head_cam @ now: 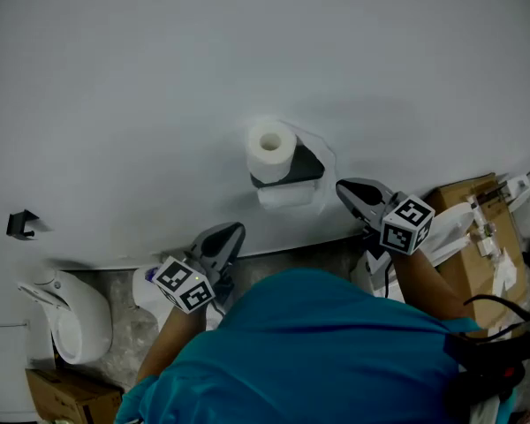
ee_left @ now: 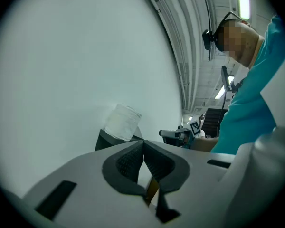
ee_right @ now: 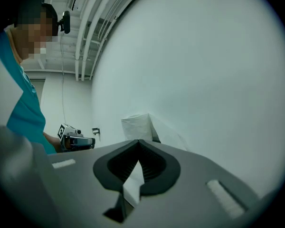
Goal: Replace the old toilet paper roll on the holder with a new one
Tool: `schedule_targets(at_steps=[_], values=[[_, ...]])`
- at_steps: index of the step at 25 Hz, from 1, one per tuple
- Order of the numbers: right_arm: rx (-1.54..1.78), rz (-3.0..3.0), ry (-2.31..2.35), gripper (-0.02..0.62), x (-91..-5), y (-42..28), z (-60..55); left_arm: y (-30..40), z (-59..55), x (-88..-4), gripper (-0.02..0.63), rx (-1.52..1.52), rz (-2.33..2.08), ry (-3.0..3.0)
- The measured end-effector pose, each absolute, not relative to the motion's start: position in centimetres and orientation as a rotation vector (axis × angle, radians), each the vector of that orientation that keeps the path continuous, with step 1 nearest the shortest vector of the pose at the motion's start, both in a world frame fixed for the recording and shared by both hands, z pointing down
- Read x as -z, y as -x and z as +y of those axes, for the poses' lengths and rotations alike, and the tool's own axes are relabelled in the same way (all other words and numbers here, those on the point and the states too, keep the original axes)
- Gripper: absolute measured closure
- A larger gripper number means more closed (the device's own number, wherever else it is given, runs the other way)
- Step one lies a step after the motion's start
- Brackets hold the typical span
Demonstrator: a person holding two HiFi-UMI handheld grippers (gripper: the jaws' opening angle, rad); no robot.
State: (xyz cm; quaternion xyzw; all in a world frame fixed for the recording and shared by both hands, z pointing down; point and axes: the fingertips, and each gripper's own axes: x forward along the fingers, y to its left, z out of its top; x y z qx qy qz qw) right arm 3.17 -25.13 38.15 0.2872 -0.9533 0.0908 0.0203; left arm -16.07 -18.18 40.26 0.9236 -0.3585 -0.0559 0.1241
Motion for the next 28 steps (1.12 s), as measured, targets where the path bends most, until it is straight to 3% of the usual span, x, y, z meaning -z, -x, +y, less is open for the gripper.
schedule_targets(at_steps=[8,17,21,28], values=[[-0.334,-2.904,-0.941,0.594,-39.6,0.3,-26.5,18.7,-21.1,-42.9,0.597,0.072,-0.935,-2.723],[-0.335,-2.944,-0.766,0.594,-39.9,-1.8,-27.4,13.2,-22.1,-44.6,0.593,-0.236,-1.036,-2.808],[-0.349,-2.962,-0.722,0.594,-40.6,-3.2,-27.5,11.1,-23.0,-46.4,0.472,-0.513,-1.113,-2.844],[-0.391,-2.973,-0.702,0.594,-41.7,-5.4,-27.0,10.9,-24.5,-47.8,0.397,-1.018,-1.313,-2.832]])
